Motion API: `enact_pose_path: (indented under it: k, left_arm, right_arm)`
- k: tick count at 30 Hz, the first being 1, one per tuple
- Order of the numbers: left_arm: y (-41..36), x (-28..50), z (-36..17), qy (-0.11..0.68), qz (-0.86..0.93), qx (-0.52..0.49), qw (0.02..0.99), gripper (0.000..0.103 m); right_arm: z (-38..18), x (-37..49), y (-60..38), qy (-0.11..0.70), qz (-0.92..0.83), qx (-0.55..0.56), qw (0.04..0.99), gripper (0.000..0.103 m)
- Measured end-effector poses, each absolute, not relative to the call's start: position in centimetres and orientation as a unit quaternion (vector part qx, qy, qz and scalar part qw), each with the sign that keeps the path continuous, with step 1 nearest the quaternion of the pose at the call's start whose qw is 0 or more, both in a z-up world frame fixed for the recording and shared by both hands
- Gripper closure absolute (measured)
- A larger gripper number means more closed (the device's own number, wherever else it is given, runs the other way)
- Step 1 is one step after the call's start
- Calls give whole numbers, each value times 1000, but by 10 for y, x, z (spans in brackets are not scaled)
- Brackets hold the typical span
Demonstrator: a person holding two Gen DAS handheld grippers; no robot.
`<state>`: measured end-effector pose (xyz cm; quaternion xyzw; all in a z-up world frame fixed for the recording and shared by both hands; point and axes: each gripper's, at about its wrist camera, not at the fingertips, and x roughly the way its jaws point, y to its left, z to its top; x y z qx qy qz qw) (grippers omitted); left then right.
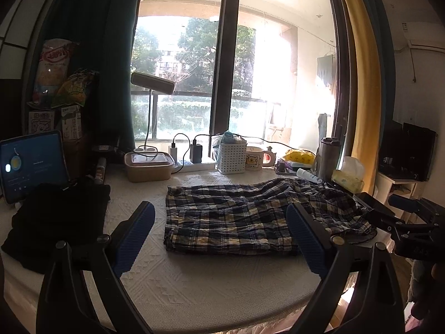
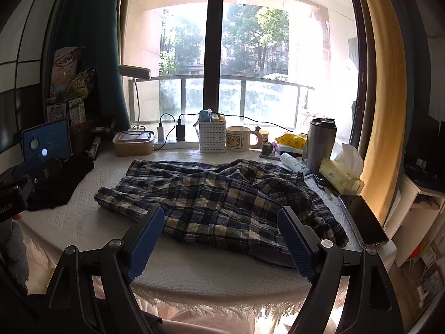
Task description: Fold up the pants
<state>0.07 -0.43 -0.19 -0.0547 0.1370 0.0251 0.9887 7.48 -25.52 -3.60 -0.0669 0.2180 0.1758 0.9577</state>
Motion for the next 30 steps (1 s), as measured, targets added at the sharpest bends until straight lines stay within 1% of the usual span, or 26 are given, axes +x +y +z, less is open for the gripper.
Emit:
enact_pose_path:
  k: [30]
  left_arm:
    - [-5,1,-4,144,3,-56,988,8]
  right_arm:
    - [-38,77,-256,218,175,-59,958,14]
